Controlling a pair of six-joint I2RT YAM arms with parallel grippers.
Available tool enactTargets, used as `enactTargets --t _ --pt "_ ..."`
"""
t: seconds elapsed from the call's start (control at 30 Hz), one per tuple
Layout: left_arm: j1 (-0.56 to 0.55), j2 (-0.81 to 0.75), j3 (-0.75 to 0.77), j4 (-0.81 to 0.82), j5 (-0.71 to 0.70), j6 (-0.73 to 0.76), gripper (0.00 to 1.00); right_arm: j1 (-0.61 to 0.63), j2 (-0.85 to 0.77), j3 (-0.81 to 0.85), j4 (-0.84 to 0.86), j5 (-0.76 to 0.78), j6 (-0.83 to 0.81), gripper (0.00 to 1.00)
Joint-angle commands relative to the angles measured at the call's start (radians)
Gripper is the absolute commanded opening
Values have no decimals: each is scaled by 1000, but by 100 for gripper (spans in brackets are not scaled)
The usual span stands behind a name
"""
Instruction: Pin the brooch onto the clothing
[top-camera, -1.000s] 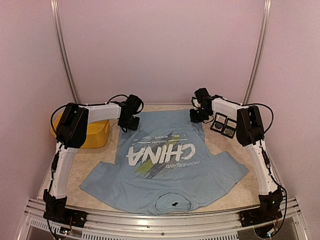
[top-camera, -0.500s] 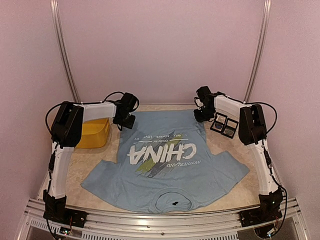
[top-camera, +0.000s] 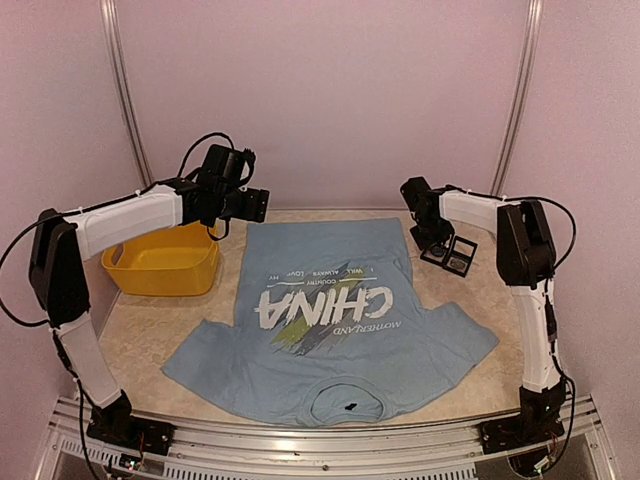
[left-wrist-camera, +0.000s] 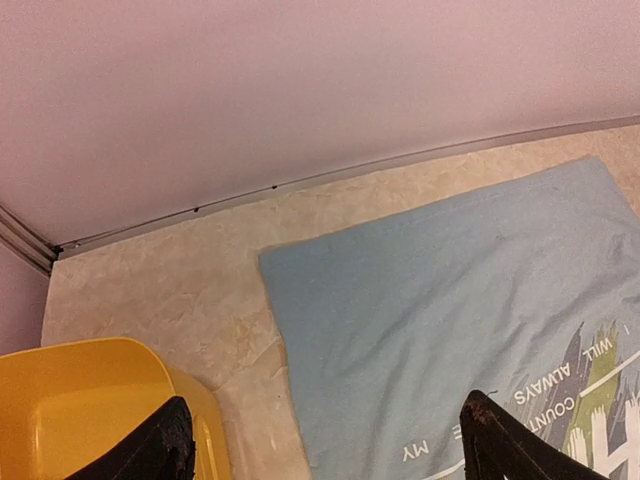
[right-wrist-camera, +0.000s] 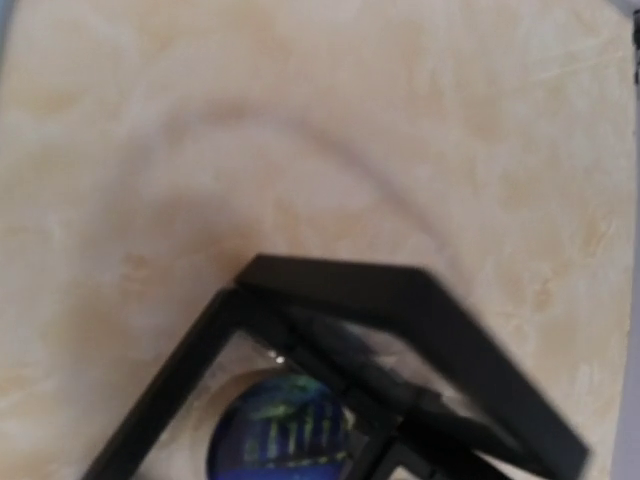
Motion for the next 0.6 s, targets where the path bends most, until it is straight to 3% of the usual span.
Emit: enactTargets --t 0.0,0.57 --pt "-8 32 -48 -41 12 -9 88 15 38 -11 18 58 -36 26" --pt "-14 73 -52 -52 48 -11 88 25 121 3 45 60 -133 28"
